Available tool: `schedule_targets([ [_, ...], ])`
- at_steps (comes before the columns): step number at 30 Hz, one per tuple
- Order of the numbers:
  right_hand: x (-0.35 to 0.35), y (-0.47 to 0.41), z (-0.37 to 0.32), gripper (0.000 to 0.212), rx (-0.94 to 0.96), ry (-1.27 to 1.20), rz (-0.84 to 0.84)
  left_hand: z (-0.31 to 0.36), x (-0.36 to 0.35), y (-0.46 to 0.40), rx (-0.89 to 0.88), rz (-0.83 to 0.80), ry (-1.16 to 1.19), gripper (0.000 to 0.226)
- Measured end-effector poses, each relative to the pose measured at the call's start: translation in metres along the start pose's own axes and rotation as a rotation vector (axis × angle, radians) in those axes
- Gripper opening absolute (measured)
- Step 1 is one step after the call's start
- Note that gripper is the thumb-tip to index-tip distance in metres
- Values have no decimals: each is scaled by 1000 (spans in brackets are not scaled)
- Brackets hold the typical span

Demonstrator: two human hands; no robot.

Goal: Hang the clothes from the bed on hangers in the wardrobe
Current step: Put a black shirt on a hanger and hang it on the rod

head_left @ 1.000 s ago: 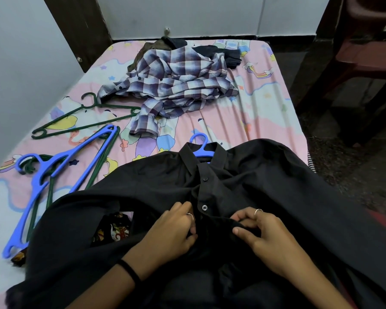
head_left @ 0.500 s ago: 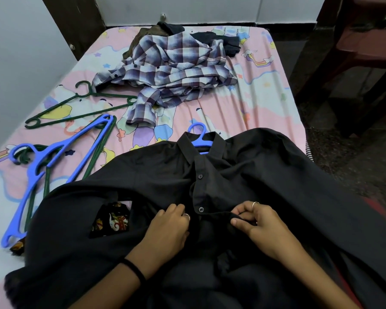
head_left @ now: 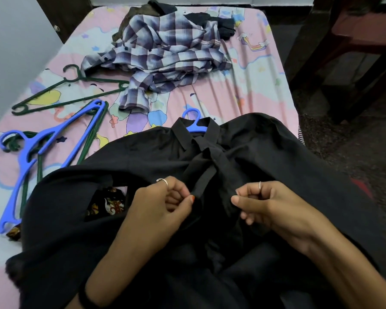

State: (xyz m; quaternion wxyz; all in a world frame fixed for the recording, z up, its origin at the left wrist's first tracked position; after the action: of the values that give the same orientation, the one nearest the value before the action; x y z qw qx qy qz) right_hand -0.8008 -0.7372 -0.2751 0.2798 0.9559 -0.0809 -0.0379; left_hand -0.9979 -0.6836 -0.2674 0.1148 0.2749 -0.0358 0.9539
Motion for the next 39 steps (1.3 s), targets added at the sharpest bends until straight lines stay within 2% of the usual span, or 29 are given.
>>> schedule_targets([
  [3, -12, 10, -10, 11, -10, -196, -67, 14, -5, 0, 71, -3, 199, 11],
  [5, -18, 13, -15, 13, 38, -216, -54, 24, -8, 0, 78, 1, 291, 11],
  [7, -20, 16, -20, 16, 125, -129, 24, 33, -11, 1, 57, 5, 350, 10],
  [10, -21, 18, -27, 21, 304, 125, 185, 42, -13, 4, 23, 27, 399, 12],
  [12, -21, 20, -30, 21, 411, 291, 293, 45, -15, 5, -7, 50, 384, 15],
  [14, -24, 25, -31, 22, 476, 355, 371, 47, -16, 6, -73, 96, 303, 15],
  [18, -32, 35, -33, 21, 571, 375, 440, 53, -18, 6, -347, 274, -65, 15],
  [22, -37, 33, -31, 21, 661, 478, 551, 55, -16, 7, -290, 242, 10, 17],
  [26, -34, 30, -29, 13, 585, 361, 516, 47, -16, 5, -57, 117, 234, 19],
  [28, -33, 28, -26, 12, 530, 274, 485, 45, -16, 4, 5, 85, 309, 20],
  [36, -31, 23, -18, 3, 408, -37, 436, 44, -22, 1, 81, 72, 475, 19],
  [39, -33, 22, -18, 15, 432, -133, 383, 43, -25, 0, 85, 115, 481, 20],
])
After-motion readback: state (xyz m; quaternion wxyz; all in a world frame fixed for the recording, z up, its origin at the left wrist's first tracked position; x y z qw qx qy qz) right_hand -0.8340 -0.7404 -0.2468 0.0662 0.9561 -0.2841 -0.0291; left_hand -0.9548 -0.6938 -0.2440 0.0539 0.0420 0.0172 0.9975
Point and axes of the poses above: each hand's wrist, its own y-axis away from the middle knuckle, its own x-axis out of the back of the hand, z = x × y, the point moved 3 cm from there along -y, towards the middle knuckle, and after that the axes turned 6 degrees about z, right-handed, at the moved point
